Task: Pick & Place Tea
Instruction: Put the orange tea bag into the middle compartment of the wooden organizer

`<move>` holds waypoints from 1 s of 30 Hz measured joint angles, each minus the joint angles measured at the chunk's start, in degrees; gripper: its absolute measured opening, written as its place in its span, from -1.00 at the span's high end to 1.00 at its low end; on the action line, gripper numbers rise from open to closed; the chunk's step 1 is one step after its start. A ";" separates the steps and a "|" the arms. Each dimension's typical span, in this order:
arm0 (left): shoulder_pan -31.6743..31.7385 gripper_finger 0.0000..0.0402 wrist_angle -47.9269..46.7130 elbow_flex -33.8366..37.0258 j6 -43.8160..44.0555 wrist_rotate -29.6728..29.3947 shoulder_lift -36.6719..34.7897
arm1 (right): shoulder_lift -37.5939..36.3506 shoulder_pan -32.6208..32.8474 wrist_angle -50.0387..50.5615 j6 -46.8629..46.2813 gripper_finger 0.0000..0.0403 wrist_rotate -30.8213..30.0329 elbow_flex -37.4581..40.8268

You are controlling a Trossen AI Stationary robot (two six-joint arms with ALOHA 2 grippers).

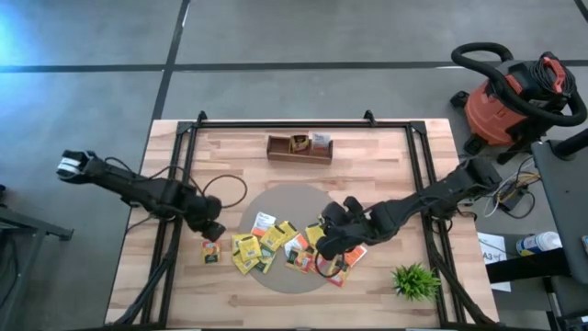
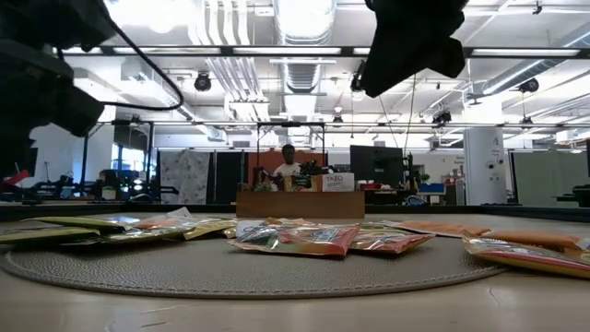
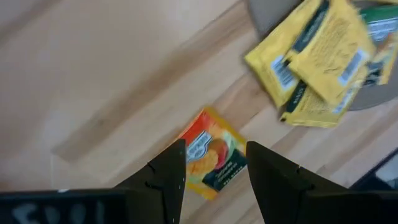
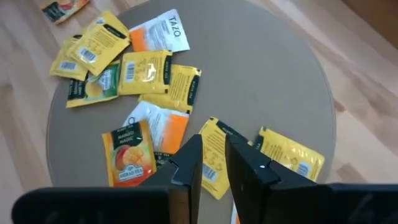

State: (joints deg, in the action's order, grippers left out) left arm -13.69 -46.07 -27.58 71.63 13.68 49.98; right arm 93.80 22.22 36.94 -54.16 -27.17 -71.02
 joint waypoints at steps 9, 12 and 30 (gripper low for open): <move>-10.56 0.19 1.12 1.15 11.44 -3.26 3.68 | 0.00 -1.07 -4.94 6.44 0.65 -0.04 0.08; -11.91 0.19 5.47 1.47 11.57 -3.17 5.69 | 0.00 -1.55 -4.91 7.90 0.67 -0.03 0.08; -11.04 0.19 19.78 6.37 3.74 -4.30 14.38 | 0.00 -7.46 -4.75 10.92 0.67 0.09 0.22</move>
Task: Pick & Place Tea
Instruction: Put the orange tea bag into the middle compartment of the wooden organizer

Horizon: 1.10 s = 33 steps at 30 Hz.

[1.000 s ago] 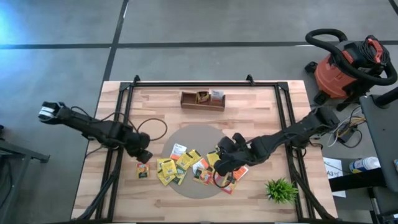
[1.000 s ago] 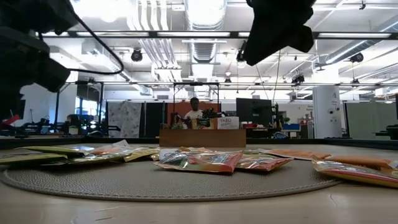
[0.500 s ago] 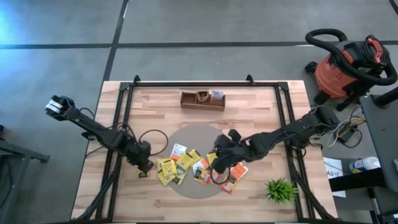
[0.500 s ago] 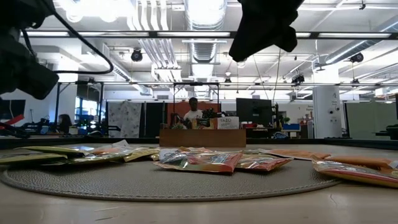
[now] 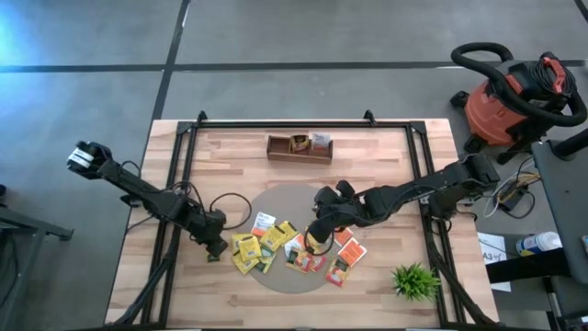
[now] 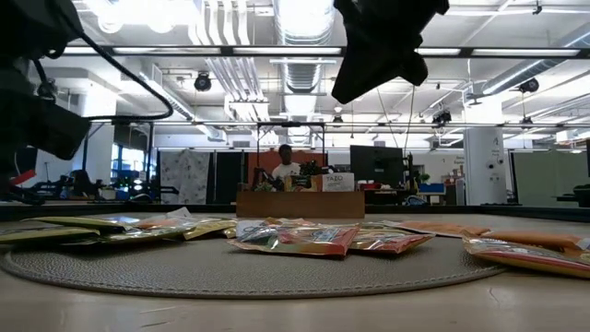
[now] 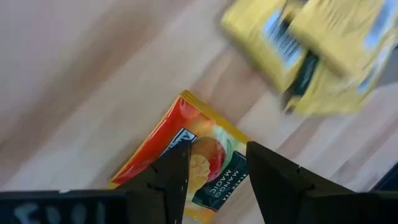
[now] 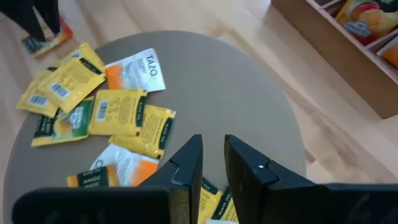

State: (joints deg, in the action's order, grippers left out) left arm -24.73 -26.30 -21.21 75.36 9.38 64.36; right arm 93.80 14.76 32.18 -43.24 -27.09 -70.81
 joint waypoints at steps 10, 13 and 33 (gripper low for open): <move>9.80 0.19 17.86 6.85 -2.94 -10.45 0.00 | 0.00 -3.37 -0.02 0.00 0.67 0.08 0.00; 14.34 0.19 21.75 8.60 -4.51 -13.14 0.00 | 0.00 -4.09 -0.02 0.00 0.66 0.14 0.00; 40.76 0.19 43.25 10.55 -10.76 -18.98 0.39 | 0.01 -8.10 -11.35 -0.13 0.64 0.79 0.00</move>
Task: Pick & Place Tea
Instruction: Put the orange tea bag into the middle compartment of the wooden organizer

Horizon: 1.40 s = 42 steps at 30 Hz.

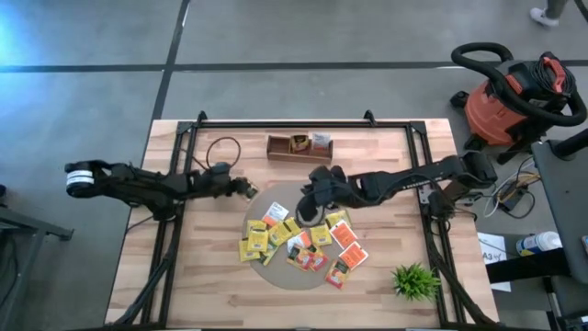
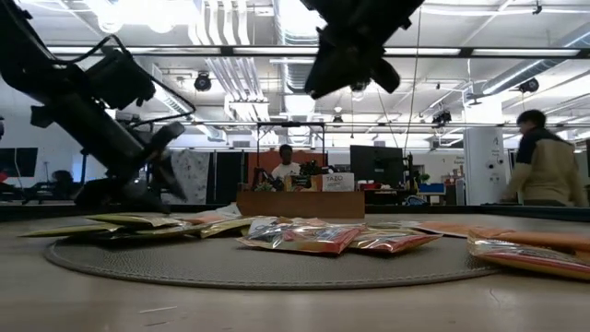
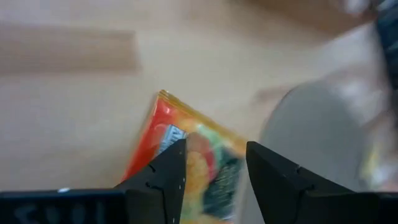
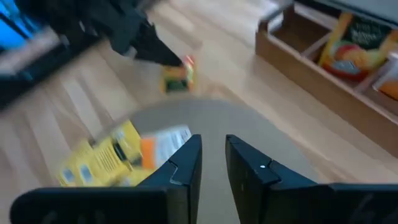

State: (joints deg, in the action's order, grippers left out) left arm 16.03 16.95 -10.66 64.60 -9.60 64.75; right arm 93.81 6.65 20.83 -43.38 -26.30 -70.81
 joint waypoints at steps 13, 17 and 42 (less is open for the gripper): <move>0.59 0.19 -12.42 -4.54 -14.87 2.00 -1.14 | 9.27 -7.74 -15.09 -6.34 0.54 17.85 -0.25; 0.57 0.19 -17.68 -4.71 -19.26 2.00 -1.17 | 13.06 -7.80 -15.73 -7.95 0.54 18.93 -2.15; -0.78 0.19 -17.92 -4.04 -13.50 5.26 -1.00 | 38.96 -14.62 -9.25 -10.59 0.54 30.33 -26.62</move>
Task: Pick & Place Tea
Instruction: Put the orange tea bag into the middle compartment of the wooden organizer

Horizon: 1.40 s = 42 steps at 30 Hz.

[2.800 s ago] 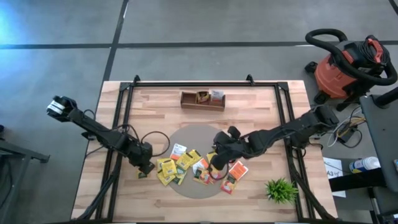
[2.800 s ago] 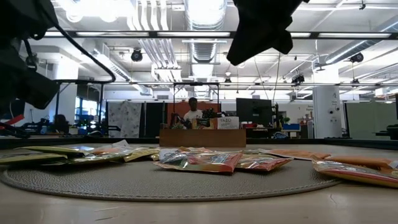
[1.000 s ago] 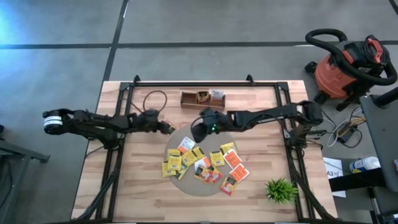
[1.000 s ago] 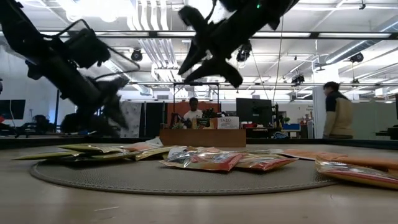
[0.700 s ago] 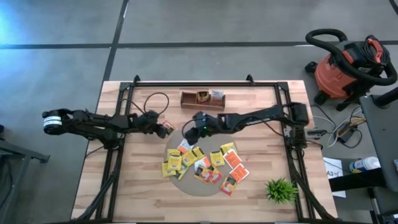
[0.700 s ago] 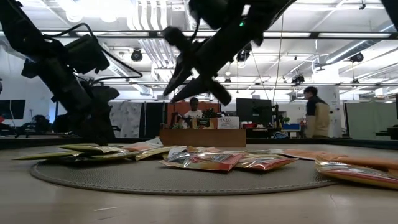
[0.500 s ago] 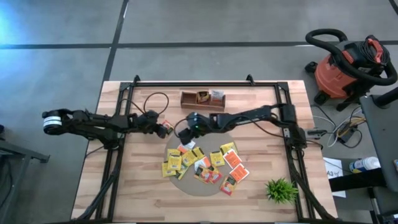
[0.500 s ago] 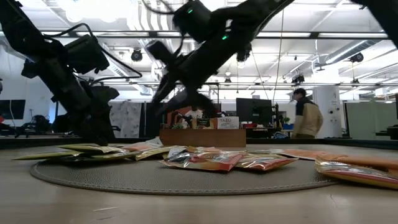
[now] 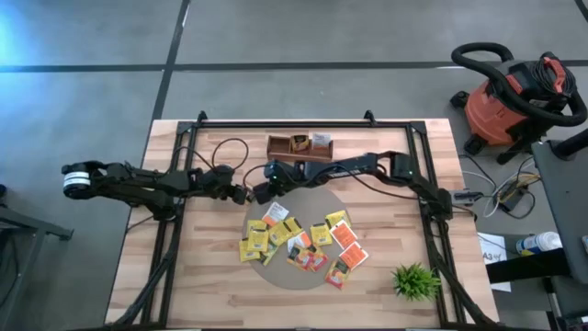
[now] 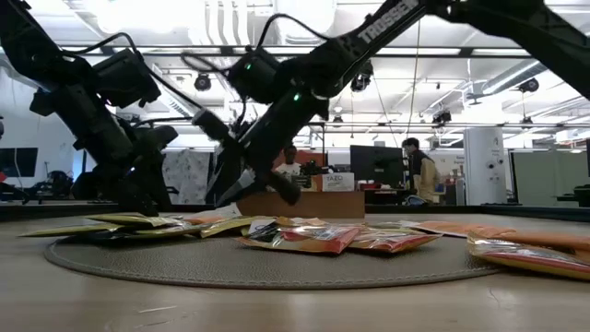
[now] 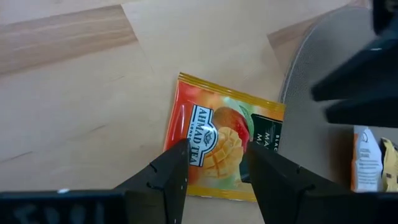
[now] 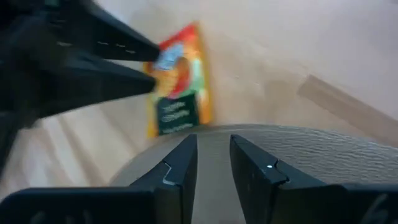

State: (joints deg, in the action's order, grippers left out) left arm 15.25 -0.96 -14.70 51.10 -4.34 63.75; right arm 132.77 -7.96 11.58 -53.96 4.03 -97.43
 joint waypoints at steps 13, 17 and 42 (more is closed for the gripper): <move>-0.07 0.19 4.80 0.15 2.59 -0.24 0.63 | 5.03 -2.37 1.34 0.40 0.54 6.52 -5.38; -0.07 0.19 5.28 0.15 2.84 -0.41 0.72 | 5.09 -2.52 1.09 0.86 0.54 6.69 -5.45; -0.49 0.19 6.95 0.09 3.23 3.21 -1.48 | -0.16 -5.20 2.50 9.61 0.96 9.33 -6.12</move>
State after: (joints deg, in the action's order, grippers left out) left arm 14.75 5.98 -14.61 54.34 -1.13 62.27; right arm 132.61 -13.16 14.09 -44.35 13.37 -103.55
